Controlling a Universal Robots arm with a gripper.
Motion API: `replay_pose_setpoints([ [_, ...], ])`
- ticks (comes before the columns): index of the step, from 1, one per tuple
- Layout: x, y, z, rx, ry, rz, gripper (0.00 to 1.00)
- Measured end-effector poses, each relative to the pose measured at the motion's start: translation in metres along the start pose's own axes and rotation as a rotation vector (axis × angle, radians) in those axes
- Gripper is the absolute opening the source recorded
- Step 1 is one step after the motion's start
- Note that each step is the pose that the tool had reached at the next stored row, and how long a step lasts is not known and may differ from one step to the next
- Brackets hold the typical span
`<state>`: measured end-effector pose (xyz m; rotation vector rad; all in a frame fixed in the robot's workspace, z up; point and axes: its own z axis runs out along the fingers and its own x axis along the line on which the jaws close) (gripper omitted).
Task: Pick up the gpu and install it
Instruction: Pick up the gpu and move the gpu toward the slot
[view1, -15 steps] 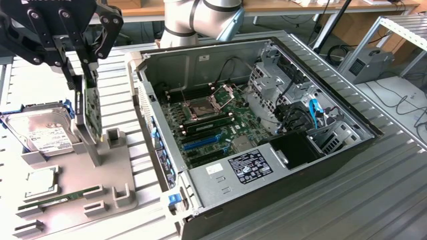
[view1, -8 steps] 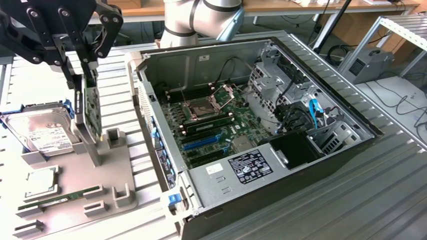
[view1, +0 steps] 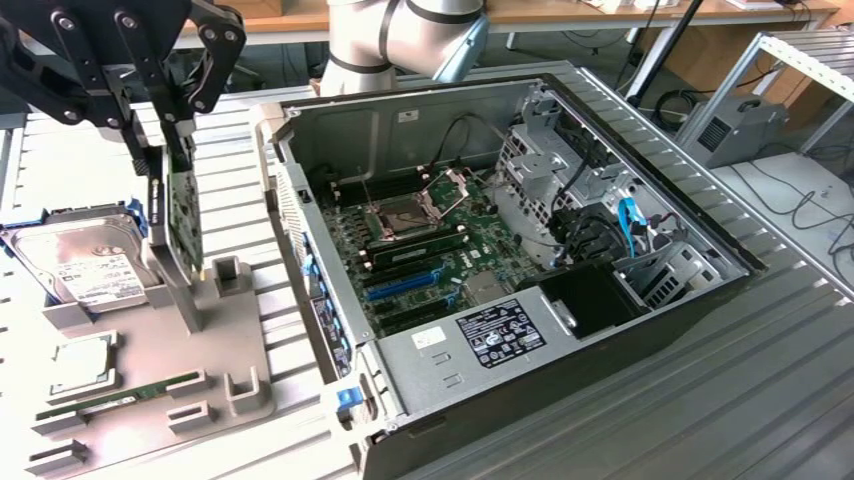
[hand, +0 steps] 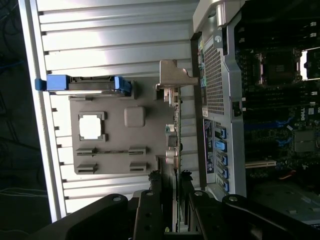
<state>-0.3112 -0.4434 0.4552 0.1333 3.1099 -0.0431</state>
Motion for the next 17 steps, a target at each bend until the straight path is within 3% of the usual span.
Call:
replay_pose_setpoints([
  [8,0.0,0.0,-0.0002,0.0,0.0001,0.0,0.26],
  [17,-0.012,0.001,0.0003,0.0004,0.0,0.0,0.26],
])
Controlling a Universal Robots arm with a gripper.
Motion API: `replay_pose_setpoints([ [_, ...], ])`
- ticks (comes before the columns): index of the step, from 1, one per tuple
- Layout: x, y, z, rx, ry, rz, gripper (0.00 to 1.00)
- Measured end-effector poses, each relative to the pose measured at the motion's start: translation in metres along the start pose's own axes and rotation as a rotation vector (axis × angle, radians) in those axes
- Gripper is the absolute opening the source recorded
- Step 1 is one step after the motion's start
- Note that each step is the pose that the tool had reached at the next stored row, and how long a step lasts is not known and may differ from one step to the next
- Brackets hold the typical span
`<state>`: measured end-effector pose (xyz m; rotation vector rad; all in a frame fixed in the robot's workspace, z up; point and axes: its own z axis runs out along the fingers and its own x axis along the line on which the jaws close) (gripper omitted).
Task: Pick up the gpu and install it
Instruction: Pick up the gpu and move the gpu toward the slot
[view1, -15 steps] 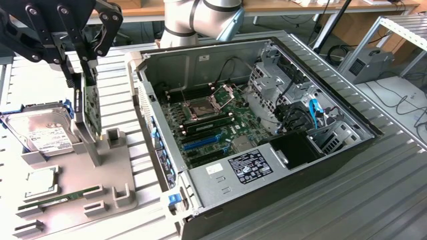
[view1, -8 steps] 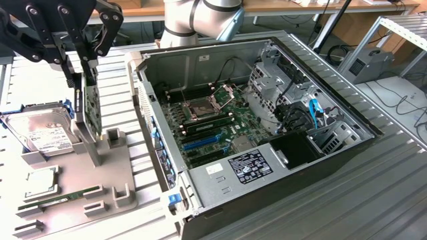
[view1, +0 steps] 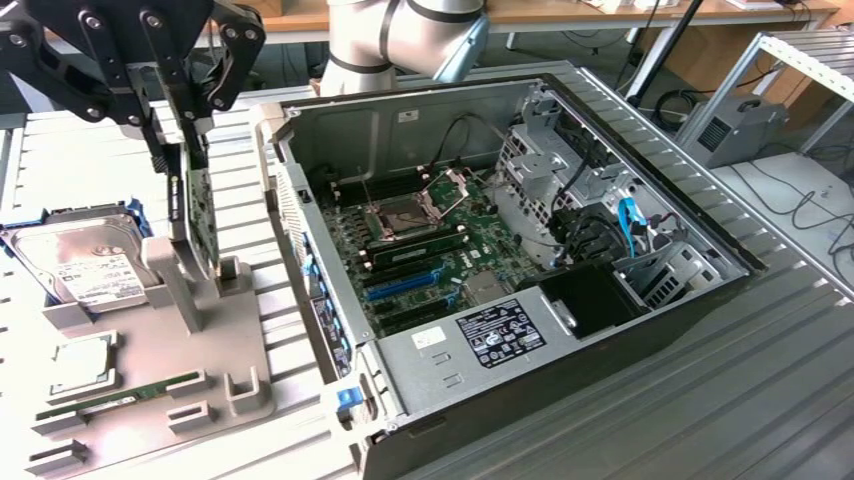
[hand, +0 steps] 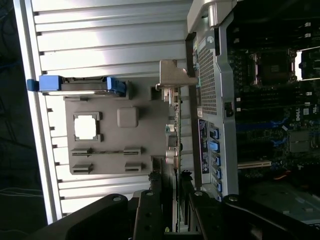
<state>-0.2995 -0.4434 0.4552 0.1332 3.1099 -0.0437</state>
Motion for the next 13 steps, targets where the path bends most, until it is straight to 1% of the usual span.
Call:
replay_pose_setpoints([
  [8,-0.011,0.0009,0.0003,0.0005,0.0,0.0,0.26],
  [13,-0.021,0.0018,0.0006,0.0006,0.0,0.0,0.26],
])
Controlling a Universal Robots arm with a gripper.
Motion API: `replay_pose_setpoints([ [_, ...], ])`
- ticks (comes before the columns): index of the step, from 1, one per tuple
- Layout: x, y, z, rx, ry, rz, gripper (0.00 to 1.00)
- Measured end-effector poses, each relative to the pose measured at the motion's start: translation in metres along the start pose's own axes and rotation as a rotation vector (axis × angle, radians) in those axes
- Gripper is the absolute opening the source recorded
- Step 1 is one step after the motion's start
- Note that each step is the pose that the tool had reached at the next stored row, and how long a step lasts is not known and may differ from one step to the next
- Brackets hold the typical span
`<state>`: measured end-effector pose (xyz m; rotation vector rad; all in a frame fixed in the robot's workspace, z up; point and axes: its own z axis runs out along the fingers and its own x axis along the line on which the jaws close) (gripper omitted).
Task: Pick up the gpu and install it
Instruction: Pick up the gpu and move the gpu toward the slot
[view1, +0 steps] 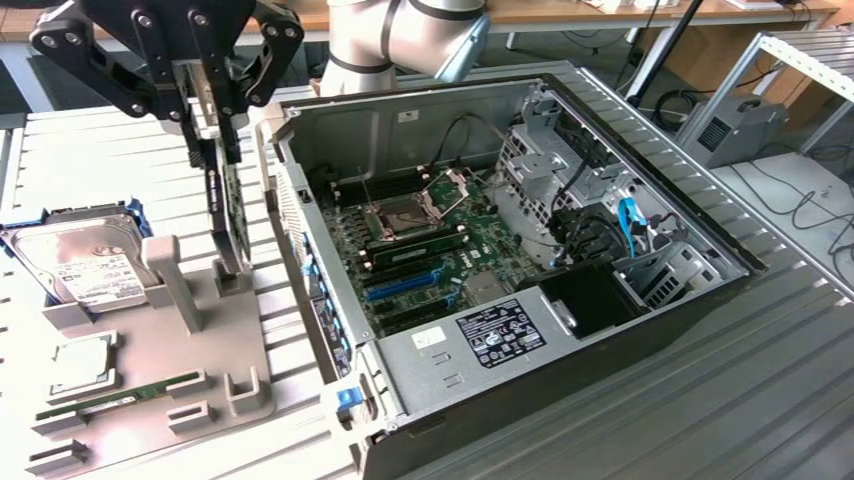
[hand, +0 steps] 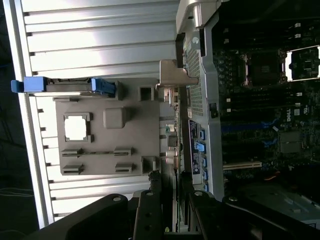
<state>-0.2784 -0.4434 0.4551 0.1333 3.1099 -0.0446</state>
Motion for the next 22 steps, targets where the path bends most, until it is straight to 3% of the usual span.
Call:
replay_pose_setpoints([
  [22,-0.027,0.0023,0.0008,0.0002,-0.0001,0.0,0.26],
])
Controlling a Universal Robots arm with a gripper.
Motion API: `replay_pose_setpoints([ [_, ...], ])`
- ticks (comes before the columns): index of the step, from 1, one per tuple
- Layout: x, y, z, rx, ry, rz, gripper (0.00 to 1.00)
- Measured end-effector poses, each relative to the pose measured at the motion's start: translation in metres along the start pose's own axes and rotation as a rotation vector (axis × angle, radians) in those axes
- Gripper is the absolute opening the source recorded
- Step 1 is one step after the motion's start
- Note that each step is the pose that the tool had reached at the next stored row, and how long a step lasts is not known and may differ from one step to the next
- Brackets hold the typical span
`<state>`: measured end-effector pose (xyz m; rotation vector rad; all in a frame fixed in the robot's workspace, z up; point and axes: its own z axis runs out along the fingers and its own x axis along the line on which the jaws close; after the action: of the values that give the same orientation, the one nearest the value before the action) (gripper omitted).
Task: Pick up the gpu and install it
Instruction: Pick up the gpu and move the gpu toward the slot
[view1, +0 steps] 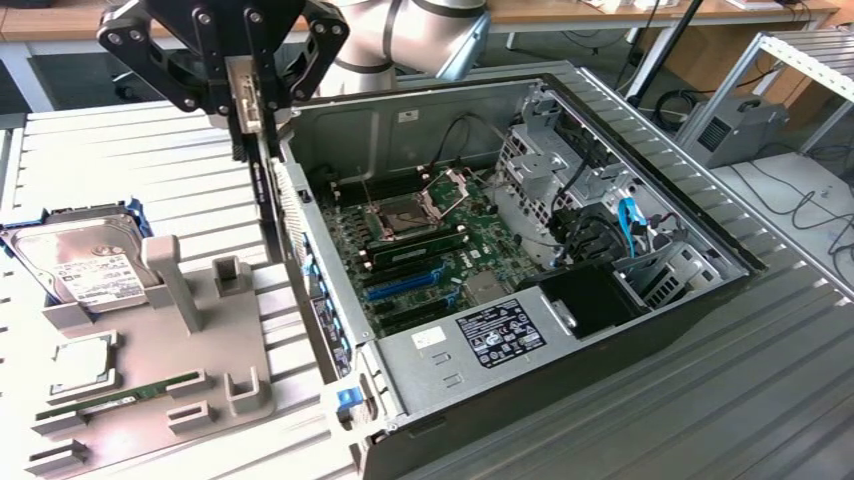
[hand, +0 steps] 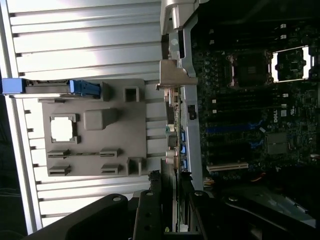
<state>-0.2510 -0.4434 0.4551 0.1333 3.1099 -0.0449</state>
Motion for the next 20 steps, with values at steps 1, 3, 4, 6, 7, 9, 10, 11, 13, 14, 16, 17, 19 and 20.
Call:
replay_pose_setpoints([
  [1,-0.001,0.0001,0.0,0.0,0.0,0.0,0.26],
  [3,-0.002,0.0002,0.0,0.0,0.0,0.0,0.26],
  [4,-0.003,0.0003,0.0001,0.0,0.0,0.0,0.26],
  [6,-0.004,0.0003,0.0001,0.0,0.0,0.0,0.26],
  [7,-0.005,0.0004,0.0001,0.0,0.0,0.0,0.26],
  [9,-0.006,0.0005,0.0002,0.0,0.0,0.0,0.26],
  [10,-0.007,0.0006,0.0002,0.0,0.0,0.0,0.26],
  [11,-0.007,0.0006,0.0002,0.0,0.0,0.0,0.26],
  [13,-0.009,0.0007,0.0003,0.0,0.0,0.0,0.26],
  [14,-0.009,0.0008,0.0002,0.0001,0.0,0.0,0.26],
  [16,-0.01,0.0009,0.0003,0.0,0.0,0.0,0.26],
  [17,-0.011,0.0009,0.0003,0.0,0.0001,0.0,0.26],
  [19,-0.012,0.001,0.0003,0.0,0.0,0.0,0.26],
  [20,-0.013,0.0011,0.0003,0.0001,0.0,0.0,0.26],
])
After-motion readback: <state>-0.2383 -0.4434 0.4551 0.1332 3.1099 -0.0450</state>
